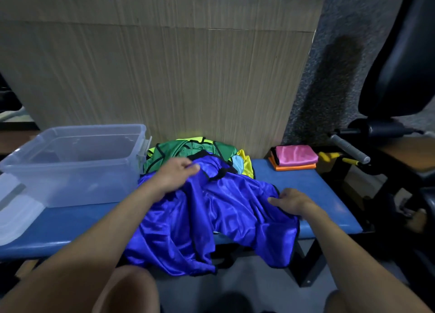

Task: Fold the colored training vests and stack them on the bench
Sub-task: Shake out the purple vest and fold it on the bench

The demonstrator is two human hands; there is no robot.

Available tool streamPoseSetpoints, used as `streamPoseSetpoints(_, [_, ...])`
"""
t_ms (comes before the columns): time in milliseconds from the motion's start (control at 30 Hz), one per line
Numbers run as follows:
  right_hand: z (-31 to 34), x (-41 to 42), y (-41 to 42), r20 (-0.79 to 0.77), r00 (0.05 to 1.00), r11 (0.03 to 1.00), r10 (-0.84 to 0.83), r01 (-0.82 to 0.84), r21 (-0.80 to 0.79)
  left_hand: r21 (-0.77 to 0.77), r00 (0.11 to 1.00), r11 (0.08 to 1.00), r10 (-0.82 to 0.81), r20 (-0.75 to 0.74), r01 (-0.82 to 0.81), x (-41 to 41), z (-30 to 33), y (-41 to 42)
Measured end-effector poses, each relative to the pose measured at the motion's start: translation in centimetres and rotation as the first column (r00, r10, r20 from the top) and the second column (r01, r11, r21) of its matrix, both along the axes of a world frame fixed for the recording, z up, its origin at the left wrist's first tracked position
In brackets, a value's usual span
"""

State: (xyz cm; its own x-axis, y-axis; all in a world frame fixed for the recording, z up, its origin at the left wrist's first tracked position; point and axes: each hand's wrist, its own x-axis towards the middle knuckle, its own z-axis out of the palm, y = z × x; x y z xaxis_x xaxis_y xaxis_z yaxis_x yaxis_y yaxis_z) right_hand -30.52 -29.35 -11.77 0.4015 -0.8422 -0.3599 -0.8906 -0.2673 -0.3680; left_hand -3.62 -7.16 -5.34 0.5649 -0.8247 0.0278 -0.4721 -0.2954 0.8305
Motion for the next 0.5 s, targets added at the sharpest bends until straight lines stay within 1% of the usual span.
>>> streamPoseSetpoints(67, [-1.0, 0.3, 0.3, 0.130, 0.990, 0.998, -0.053, 0.058, -0.032, -0.177, 0.974, 0.984, -0.052, -0.222, 0.012, -1.2, 4.5, 0.0])
streamPoseSetpoints(100, [-1.4, 0.5, 0.5, 0.189, 0.978, 0.995, -0.083, 0.092, -0.042, -0.223, 0.958, 0.975, -0.082, -0.276, 0.019, -1.8, 6.4, 0.0])
streamPoseSetpoints(133, [-1.9, 0.8, 0.7, 0.228, 0.968, 0.992, -0.108, 0.122, -0.044, -0.237, 0.950, 0.971, -0.109, -0.293, 0.038, -2.4, 8.0, 0.1])
streamPoseSetpoints(200, [-2.3, 1.2, 0.8, 0.257, 0.956, 0.988, -0.143, 0.153, -0.021, -0.211, 0.938, 0.973, -0.158, -0.307, 0.095, -3.1, 9.7, 0.1])
streamPoseSetpoints(267, [-3.2, 1.5, 0.4, 0.231, 0.962, 0.989, -0.142, 0.145, 0.003, -0.192, 0.909, 0.972, -0.198, -0.366, 0.134, -3.2, 10.2, 0.1])
streamPoseSetpoints(333, [-3.7, 2.0, 0.2, 0.216, 0.970, 0.993, -0.115, 0.112, 0.022, -0.227, 0.871, 0.965, -0.219, -0.441, 0.128, -3.0, 10.2, 0.2])
streamPoseSetpoints(367, [-3.1, 2.2, 0.8, 0.257, 0.959, 0.993, -0.119, 0.111, 0.046, -0.248, 0.858, 0.962, -0.222, -0.463, 0.116, -2.9, 10.1, 0.3])
streamPoseSetpoints(400, [-2.4, 2.3, 1.4, 0.330, 0.934, 0.989, -0.139, 0.117, 0.086, -0.265, 0.855, 0.959, -0.220, -0.469, 0.102, -3.0, 10.1, 0.4])
streamPoseSetpoints(433, [-1.4, 2.4, 2.2, 0.428, 0.884, 0.978, -0.190, 0.134, 0.158, -0.283, 0.858, 0.955, -0.218, -0.466, 0.089, -3.0, 10.1, 0.6])
streamPoseSetpoints(500, [0.4, 2.3, 3.2, 0.612, 0.721, 0.926, -0.324, 0.108, 0.363, -0.328, 0.860, 0.939, -0.247, -0.446, 0.100, -3.4, 10.5, 1.2])
